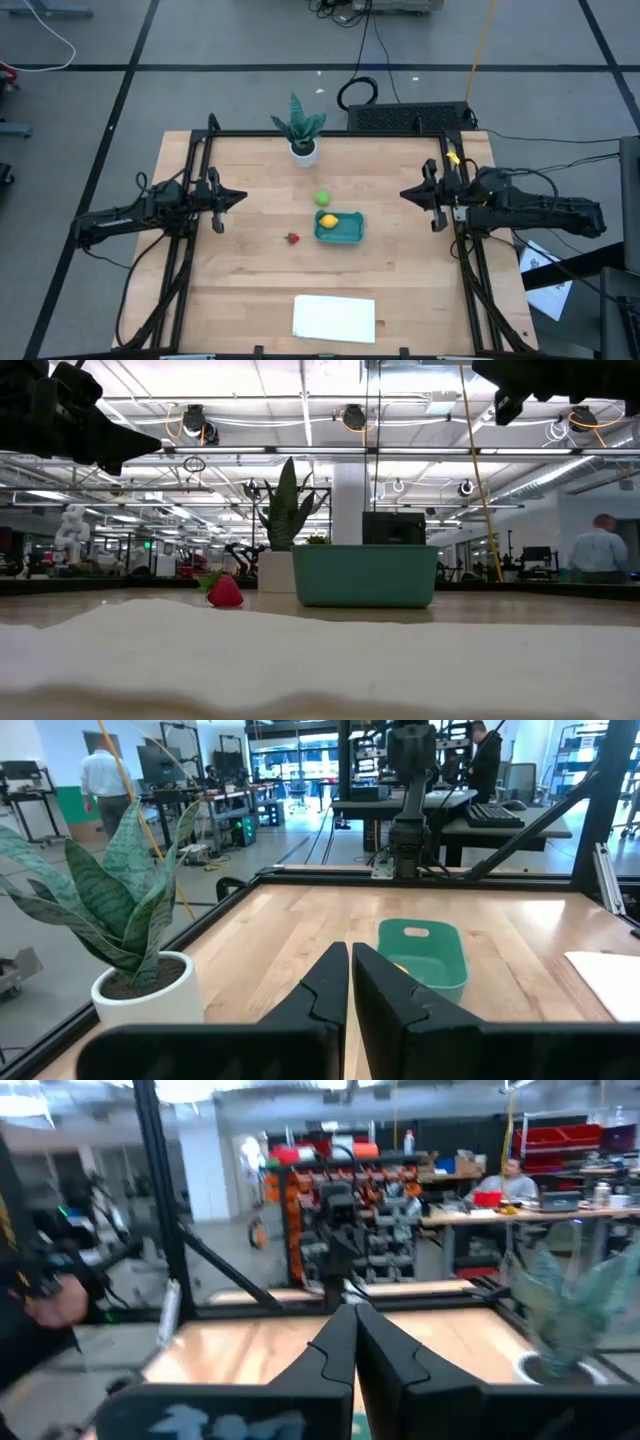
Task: Pick and placing Produce into tupperware
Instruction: Put the cabbage into the green bin
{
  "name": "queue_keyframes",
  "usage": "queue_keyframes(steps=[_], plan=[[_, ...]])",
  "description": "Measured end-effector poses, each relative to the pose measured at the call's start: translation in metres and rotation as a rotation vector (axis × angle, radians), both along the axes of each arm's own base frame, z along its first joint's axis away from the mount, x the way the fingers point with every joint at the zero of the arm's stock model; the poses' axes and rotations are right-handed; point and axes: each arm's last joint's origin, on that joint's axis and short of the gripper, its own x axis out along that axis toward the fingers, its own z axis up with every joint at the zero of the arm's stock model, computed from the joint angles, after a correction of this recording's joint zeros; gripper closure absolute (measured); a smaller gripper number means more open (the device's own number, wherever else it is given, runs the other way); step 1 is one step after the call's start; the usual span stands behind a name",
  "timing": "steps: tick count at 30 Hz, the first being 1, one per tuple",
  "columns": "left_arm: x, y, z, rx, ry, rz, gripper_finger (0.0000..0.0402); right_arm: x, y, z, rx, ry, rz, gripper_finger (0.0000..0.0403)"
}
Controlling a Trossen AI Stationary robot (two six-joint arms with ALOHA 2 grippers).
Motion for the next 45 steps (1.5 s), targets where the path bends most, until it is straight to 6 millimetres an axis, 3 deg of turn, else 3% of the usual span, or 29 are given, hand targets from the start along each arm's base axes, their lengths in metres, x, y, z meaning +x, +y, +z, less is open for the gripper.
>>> queue_keyframes(steps=[8, 16, 22, 27, 32, 40, 45], plan=[[0.0, 0.001, 0.0, 0.001, 0.0, 0.038, 0.038, 0.007, 0.003, -0.046, 0.01, 0.024, -0.058, 0.0403], [0.0, 0.001, -0.001, -0.007, 0.005, 0.043, 0.038, -0.012, 0.007, -0.036, -0.072, -0.127, -0.023, 0.0403], [0.0, 0.001, -0.002, -0.006, 0.015, 0.043, 0.038, -0.011, 0.008, -0.047, -0.084, -0.057, -0.017, 0.0403], [0.0, 0.001, -0.002, 0.003, 0.016, 0.043, 0.038, -0.014, 0.01, -0.062, -0.155, -0.168, -0.017, 0.0403], [0.0, 0.001, -0.001, -0.005, 0.007, 0.043, 0.038, -0.019, 0.01, -0.054, -0.173, -0.304, -0.036, 0.0403], [0.0, 0.001, 0.0, -0.007, -0.001, 0.048, 0.038, -0.018, 0.009, -0.056, -0.128, -0.278, -0.023, 0.0403], [-0.001, 0.004, 0.0, -0.061, -0.018, 0.138, 0.038, -0.018, 0.009, -0.057, -0.135, -0.266, -0.022, 0.0403]])
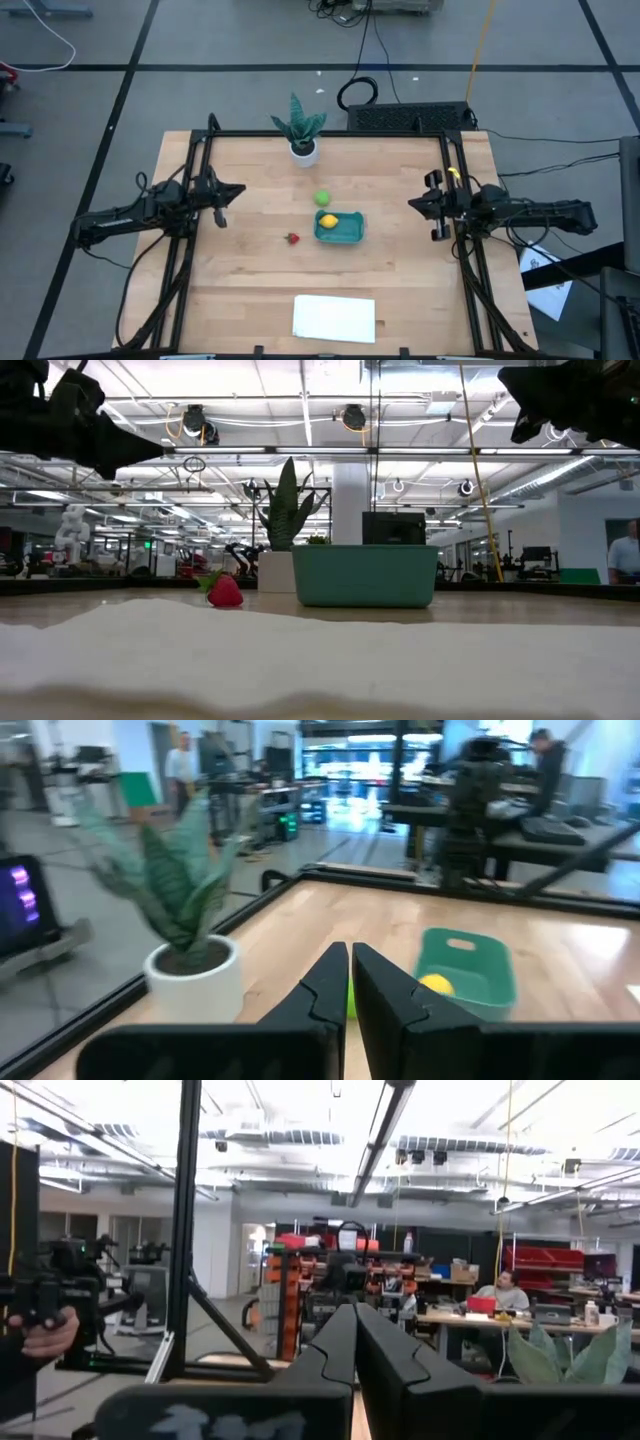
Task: Pick and placing Produce into tupperware
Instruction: Put the cabbage into the green bin
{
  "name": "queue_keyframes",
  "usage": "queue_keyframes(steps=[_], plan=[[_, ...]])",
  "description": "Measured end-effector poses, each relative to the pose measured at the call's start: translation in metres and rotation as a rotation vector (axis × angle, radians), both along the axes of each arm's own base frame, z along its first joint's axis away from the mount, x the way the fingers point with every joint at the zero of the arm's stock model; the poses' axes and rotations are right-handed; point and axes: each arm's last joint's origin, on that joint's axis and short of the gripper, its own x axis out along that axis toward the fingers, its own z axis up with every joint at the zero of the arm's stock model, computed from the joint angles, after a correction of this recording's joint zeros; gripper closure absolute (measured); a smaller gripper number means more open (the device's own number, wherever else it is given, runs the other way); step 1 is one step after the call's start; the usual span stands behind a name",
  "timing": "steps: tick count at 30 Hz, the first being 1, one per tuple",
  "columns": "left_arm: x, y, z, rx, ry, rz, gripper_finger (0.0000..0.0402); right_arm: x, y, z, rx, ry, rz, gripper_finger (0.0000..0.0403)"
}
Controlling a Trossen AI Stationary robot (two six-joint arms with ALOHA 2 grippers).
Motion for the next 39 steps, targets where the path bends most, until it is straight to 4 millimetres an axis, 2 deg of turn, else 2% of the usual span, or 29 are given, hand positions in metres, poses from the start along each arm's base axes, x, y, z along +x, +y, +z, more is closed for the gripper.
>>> queue_keyframes(steps=[10, 15, 20, 25, 28, 31, 39], plan=[[0.008, 0.005, 0.003, -0.041, 0.005, 0.059, 0.038, 0.001, 0.0, -0.003, -0.021, 0.028, -0.009, 0.0403], [0.014, 0.011, 0.016, -0.059, 0.044, 0.101, 0.038, 0.001, 0.0, -0.003, -0.031, 0.027, -0.013, 0.0403], [0.023, 0.019, 0.046, -0.023, 0.104, 0.123, 0.038, 0.001, 0.0, -0.003, -0.041, 0.028, -0.017, 0.0403], [0.037, 0.03, 0.082, 0.038, 0.174, 0.012, 0.038, 0.001, 0.0, -0.004, -0.04, 0.036, -0.017, 0.0403], [0.051, 0.042, 0.104, 0.043, 0.175, -0.049, 0.038, 0.001, 0.0, -0.004, -0.04, 0.037, -0.017, 0.0403], [0.069, 0.062, 0.117, 0.01, 0.209, -0.05, 0.038, 0.001, 0.0, -0.004, -0.04, 0.036, -0.017, 0.0403], [0.128, 0.121, 0.114, -0.07, 0.335, -0.178, 0.038, 0.001, 0.0, -0.003, -0.039, 0.034, -0.017, 0.0403]])
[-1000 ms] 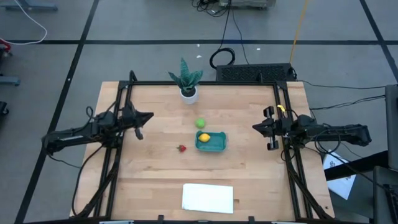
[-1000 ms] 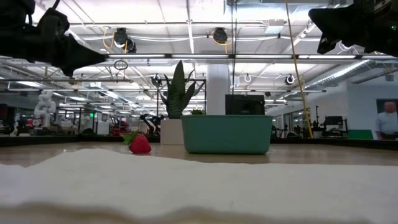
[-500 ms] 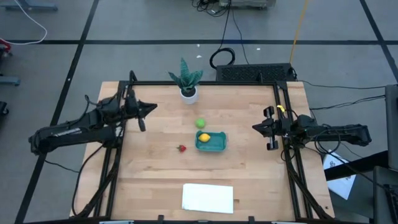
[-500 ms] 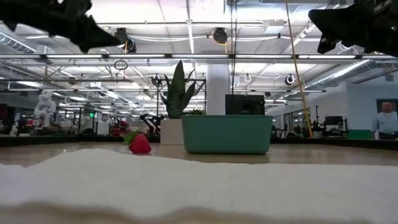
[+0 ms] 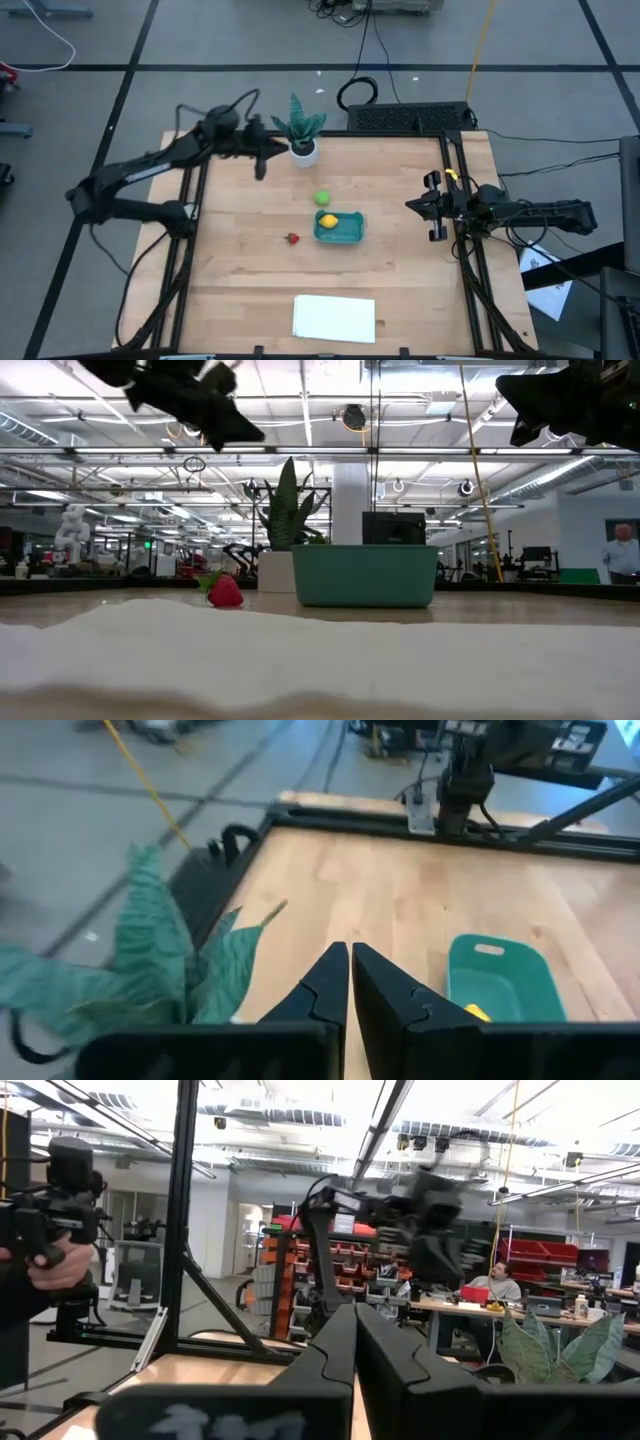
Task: Pick and placing Produce into tupperware
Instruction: Put the cabbage into the green bin
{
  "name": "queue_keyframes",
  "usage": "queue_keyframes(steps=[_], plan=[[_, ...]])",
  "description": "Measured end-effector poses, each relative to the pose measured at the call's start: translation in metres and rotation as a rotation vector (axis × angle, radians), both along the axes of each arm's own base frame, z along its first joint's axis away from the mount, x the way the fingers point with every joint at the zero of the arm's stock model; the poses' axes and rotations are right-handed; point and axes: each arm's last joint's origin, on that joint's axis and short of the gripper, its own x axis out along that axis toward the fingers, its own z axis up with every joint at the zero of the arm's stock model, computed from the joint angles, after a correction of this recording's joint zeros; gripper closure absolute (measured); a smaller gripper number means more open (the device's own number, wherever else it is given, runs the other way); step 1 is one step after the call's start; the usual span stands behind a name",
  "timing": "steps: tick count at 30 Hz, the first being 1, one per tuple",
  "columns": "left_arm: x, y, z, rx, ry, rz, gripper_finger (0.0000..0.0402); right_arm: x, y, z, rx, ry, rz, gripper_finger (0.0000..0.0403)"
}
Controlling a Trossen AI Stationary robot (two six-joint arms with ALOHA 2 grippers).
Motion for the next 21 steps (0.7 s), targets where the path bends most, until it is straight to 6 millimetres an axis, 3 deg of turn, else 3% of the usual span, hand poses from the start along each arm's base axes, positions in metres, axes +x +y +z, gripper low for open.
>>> queue_keyframes(steps=[10, 21], plan=[[0.065, 0.038, 0.001, -0.044, 0.201, -0.175, 0.038, 0.0, 0.0, -0.001, 0.018, 0.007, 0.006, 0.0403], [0.109, 0.043, 0.004, 0.123, 0.4, -0.412, 0.038, 0.0, 0.0, 0.0, -0.005, 0.004, -0.006, 0.0403]])
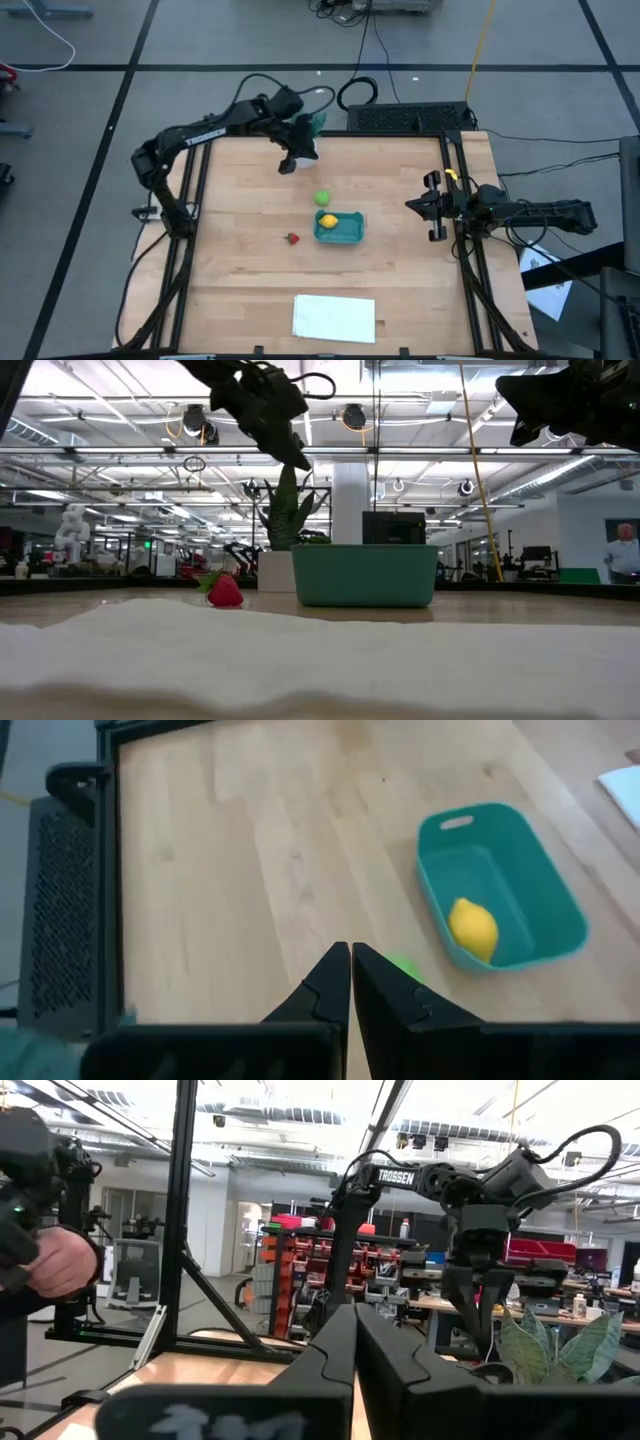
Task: Pick and placing Produce into tupperware
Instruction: Put the cabbage into the green bin
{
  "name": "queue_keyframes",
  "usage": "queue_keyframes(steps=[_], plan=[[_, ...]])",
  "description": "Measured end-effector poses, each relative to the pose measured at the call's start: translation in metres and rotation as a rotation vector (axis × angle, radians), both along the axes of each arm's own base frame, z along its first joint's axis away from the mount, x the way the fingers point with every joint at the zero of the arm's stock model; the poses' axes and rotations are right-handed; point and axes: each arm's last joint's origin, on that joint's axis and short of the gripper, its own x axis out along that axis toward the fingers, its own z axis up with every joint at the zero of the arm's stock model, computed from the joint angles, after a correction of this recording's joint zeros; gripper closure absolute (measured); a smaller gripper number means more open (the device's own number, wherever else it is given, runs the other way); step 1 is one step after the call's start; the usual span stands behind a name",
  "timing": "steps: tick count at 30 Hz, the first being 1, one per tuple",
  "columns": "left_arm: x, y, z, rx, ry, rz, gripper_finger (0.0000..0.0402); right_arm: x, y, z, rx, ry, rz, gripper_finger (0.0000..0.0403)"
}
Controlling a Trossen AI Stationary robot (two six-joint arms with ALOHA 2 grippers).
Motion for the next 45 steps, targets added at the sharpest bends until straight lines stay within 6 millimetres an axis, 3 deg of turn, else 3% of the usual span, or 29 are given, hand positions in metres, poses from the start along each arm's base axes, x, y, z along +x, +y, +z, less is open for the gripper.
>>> queue_keyframes(steps=[10, 18, 26, 35, 41, 45], plan=[[0.038, 0.01, -0.007, -0.018, 0.018, -0.019, 0.038, 0.0, 0.0, 0.0, -0.018, -0.005, -0.007, 0.0403], [0.05, 0.012, -0.027, -0.047, 0.093, -0.036, 0.038, 0.0, 0.0, 0.0, -0.016, -0.005, -0.006, 0.0403], [0.061, -0.011, -0.029, 0.175, 0.194, -0.019, 0.038, 0.0, 0.0, 0.0, -0.016, -0.001, -0.006, 0.0403], [0.072, -0.051, -0.031, 0.446, 0.252, -0.292, 0.0396, 0.0, 0.0, 0.0, -0.017, -0.001, -0.007, 0.0403], [0.071, -0.051, -0.031, 0.554, 0.21, -0.484, 0.039, 0.0, 0.0, 0.0, -0.015, 0.003, -0.006, 0.0403], [0.074, -0.051, -0.032, 0.565, 0.194, -0.493, 0.0375, 0.0, 0.0, -0.001, -0.015, 0.006, -0.005, 0.0403]])
